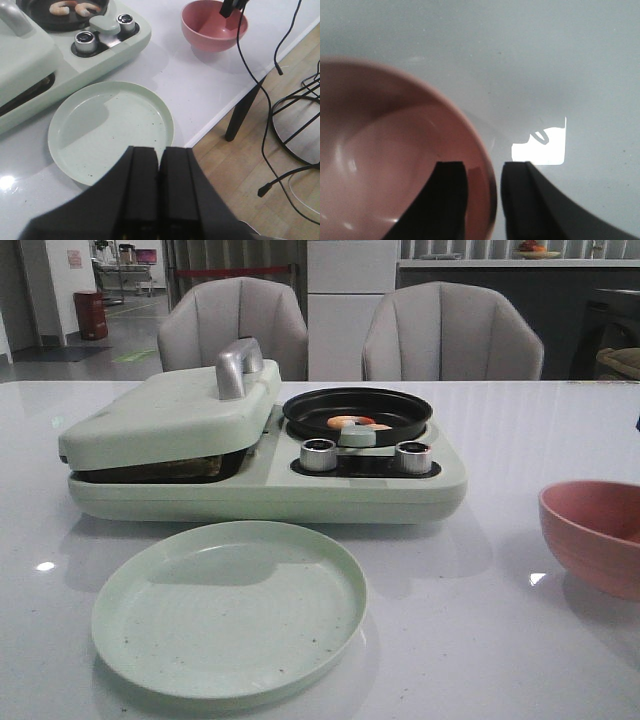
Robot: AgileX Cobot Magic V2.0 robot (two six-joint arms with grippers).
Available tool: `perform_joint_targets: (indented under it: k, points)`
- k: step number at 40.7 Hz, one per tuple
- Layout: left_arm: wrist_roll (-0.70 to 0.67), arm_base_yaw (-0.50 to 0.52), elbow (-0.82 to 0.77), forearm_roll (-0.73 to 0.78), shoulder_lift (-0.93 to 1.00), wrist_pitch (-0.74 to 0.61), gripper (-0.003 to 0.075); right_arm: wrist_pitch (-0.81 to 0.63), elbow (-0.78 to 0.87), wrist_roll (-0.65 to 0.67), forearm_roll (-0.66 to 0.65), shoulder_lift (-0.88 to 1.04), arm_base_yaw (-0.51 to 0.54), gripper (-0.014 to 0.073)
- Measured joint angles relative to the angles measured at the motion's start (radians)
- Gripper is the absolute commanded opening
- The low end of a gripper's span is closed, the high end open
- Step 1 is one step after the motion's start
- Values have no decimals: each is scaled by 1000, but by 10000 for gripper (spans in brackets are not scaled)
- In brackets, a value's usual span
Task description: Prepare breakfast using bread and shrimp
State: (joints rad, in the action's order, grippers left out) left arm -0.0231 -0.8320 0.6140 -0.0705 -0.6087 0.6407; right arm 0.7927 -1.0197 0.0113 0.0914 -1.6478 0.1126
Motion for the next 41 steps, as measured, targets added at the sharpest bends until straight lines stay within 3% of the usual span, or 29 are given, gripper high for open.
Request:
perform_joint_targets:
  k: [12, 29, 41]
  points:
    - [0, 0, 0, 0, 0, 0, 101, -23, 0, 0, -11, 104, -42, 409]
    - [0, 0, 0, 0, 0, 0, 101, 44, 156, 0, -44, 577, -354, 409]
    - [0, 0, 0, 0, 0, 0, 101, 175, 297, 4, -55, 942, -365, 409]
